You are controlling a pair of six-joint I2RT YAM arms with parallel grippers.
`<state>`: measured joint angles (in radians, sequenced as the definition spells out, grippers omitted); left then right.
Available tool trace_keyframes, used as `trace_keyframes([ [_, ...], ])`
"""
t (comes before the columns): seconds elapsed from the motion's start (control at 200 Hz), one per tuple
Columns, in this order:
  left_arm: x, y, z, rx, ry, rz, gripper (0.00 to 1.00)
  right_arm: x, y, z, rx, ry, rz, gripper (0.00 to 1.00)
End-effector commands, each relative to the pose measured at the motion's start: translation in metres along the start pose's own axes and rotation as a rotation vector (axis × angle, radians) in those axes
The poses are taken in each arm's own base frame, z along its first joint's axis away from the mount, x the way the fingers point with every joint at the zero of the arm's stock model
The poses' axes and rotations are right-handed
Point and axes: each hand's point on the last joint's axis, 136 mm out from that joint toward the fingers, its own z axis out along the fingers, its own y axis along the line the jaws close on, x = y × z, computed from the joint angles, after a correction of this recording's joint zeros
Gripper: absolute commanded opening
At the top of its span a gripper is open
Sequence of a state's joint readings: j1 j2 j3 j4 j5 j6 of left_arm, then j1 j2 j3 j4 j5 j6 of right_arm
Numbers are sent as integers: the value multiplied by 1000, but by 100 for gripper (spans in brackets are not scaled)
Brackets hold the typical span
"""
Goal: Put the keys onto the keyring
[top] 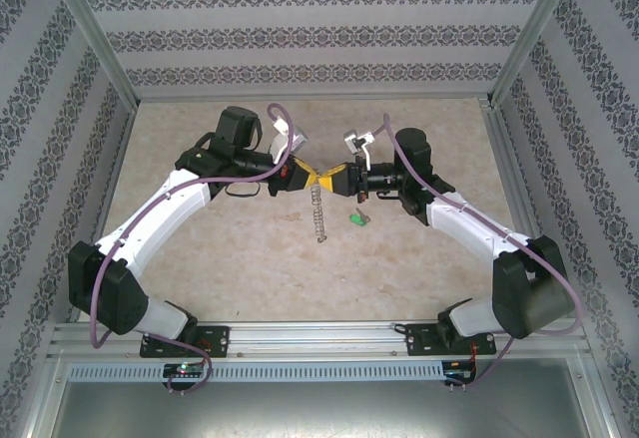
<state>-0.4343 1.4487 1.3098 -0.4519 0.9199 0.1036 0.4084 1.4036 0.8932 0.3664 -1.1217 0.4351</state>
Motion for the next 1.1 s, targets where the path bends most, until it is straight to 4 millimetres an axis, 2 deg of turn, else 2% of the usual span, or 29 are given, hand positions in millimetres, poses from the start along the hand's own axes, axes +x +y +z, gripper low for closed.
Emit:
trace_keyframes([
  [0.0,-21,5,-3,-65,-68,34,30,-20,0,-1,35,-65,-80,0],
  [0.065,-30,11,-13,-119,-134,23,48,-25,-2,-5,52,-87,-85,0],
  [0.15,-41,16,-28,-147,-227,-10,56,-32,2,-8,55,-107,-99,0],
  [0.27,-47,10,-37,-85,-293,-59,55,-39,8,-11,58,-123,-120,0],
  [0.48,-49,5,-37,19,-371,-86,44,-51,21,-14,32,-143,-148,0],
  [0.854,-48,-12,-31,176,-380,-64,37,-60,32,-13,7,-156,-165,0],
  [1.094,-42,-11,-28,187,-367,-78,35,-65,36,-12,1,-166,-172,0],
])
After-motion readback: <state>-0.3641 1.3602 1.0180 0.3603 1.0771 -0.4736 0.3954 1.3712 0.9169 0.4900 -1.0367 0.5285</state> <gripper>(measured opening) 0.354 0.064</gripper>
